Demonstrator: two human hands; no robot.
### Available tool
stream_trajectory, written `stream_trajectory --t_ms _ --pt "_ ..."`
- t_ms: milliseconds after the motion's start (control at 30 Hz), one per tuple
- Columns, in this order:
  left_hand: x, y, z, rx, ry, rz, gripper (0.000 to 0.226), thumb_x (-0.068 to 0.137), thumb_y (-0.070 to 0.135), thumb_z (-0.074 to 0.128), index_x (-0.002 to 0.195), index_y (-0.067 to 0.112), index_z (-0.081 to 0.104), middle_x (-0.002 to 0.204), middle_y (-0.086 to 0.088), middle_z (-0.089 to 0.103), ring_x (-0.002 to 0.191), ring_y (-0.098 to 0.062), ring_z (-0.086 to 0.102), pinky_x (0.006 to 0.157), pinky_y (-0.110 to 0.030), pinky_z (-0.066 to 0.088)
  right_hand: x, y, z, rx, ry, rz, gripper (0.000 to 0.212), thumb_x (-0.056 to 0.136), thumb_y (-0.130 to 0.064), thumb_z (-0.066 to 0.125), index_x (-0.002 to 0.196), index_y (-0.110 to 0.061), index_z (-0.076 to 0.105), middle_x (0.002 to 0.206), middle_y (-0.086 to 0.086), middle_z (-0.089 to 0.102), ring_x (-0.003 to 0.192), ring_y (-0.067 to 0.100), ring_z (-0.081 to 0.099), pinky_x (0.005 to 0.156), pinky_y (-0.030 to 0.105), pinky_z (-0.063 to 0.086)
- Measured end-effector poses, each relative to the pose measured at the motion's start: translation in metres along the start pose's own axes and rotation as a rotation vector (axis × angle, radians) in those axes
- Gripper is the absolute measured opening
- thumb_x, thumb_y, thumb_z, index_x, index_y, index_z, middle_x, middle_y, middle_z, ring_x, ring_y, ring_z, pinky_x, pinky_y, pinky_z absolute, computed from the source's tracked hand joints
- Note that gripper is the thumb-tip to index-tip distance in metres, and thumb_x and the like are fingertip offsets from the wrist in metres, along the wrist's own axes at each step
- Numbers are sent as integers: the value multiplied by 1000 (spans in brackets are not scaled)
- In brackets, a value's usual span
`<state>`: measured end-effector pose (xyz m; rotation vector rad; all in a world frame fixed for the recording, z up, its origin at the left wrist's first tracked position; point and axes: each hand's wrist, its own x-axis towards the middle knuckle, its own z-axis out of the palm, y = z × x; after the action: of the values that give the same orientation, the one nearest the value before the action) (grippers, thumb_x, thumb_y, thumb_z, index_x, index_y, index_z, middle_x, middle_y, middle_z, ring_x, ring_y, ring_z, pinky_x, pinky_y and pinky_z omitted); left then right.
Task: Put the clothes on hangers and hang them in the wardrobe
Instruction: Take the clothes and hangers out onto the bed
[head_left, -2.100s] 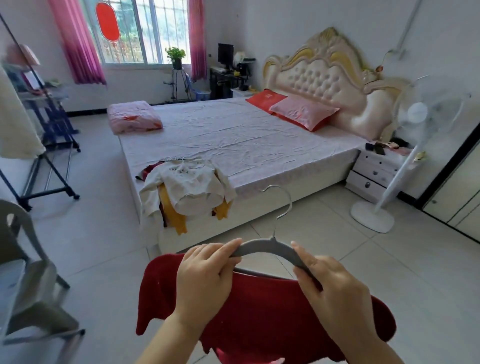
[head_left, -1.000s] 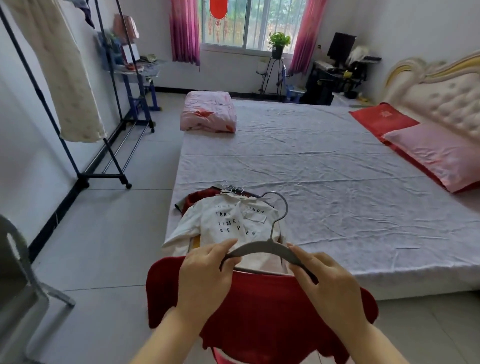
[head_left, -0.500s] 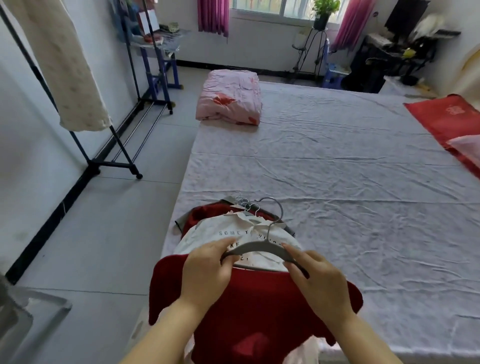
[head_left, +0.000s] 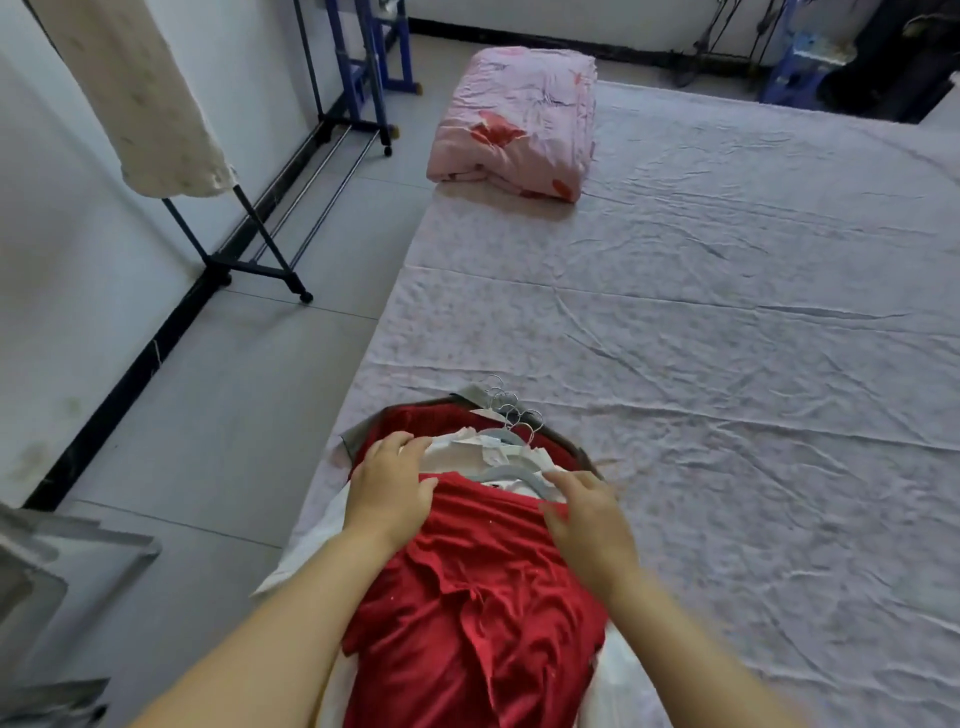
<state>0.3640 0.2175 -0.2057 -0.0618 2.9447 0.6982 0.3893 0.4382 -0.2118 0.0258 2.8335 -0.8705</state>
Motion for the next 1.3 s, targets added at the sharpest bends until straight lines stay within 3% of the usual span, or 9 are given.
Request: stream_trajectory --t_ms 133,367,633,967,1300 --pt "-13 -10 3 26 -35 -55 48 85 27 60 131 19 48 131 0 48 121 -20 42 101 -33 36 -2 0 13 -84 -138 -39 41 89 -26 58 129 -20 51 126 1 52 119 19 44 100 26 34" --pt "-41 -19 -25 72 13 -134 45 88 33 53 132 25 44 127 3 50 116 -20 47 93 -33 37 5 -41 15 -161 -208 -170 41 89 -30 56 129 -22 50 127 0 50 120 20 44 98 30 38" --pt "-144 -74 -89 158 220 -348 43 92 35 46 134 22 42 130 1 49 118 -18 45 95 -30 36 -36 -144 37 -231 -269 -518 44 88 -30 55 131 -24 48 130 -1 49 121 19 41 101 28 32" --pt "-456 -152 -125 159 537 -903 44 92 38 48 133 22 42 125 3 50 110 -18 50 88 -30 40 -237 -285 121 -320 -546 -1074 49 93 -36 49 140 -27 37 138 -6 40 126 15 39 105 28 34" --pt "-778 -114 -78 165 665 -1546 45 92 39 43 134 23 39 125 3 50 113 -17 49 90 -28 37 -497 -344 196 -411 -802 -1561 50 93 -36 51 140 -26 36 137 -6 40 128 14 35 103 27 35"
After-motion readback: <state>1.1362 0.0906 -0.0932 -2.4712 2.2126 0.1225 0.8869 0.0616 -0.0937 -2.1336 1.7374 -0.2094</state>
